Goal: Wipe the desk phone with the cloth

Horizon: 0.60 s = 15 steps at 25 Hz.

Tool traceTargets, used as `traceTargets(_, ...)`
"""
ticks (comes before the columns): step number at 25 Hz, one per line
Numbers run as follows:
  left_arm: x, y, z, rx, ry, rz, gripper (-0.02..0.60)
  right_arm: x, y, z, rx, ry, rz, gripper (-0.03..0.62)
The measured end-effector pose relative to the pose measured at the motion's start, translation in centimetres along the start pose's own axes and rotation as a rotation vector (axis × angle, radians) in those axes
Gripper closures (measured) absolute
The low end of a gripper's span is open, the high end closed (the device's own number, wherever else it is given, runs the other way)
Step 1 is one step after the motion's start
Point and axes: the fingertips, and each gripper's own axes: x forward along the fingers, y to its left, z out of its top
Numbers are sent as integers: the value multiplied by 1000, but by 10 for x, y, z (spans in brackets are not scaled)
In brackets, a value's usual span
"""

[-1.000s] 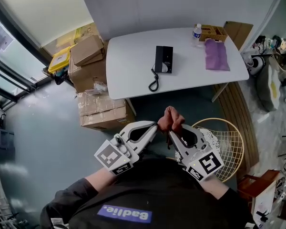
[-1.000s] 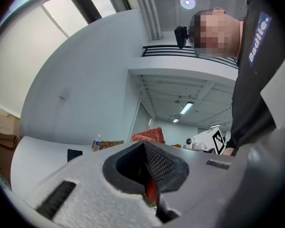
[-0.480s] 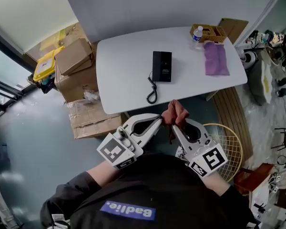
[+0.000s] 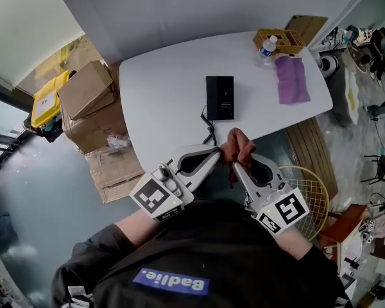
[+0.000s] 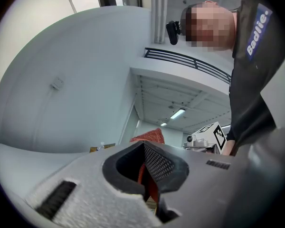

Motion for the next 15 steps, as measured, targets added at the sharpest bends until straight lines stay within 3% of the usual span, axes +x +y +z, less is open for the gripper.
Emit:
traceTargets(8, 19, 28, 2, -13, 1, 37, 581, 21, -35, 4, 3, 13, 28, 523)
traceTargets(15, 45, 52, -2, 16, 3, 172, 581, 35, -79, -6, 0, 46, 152, 523)
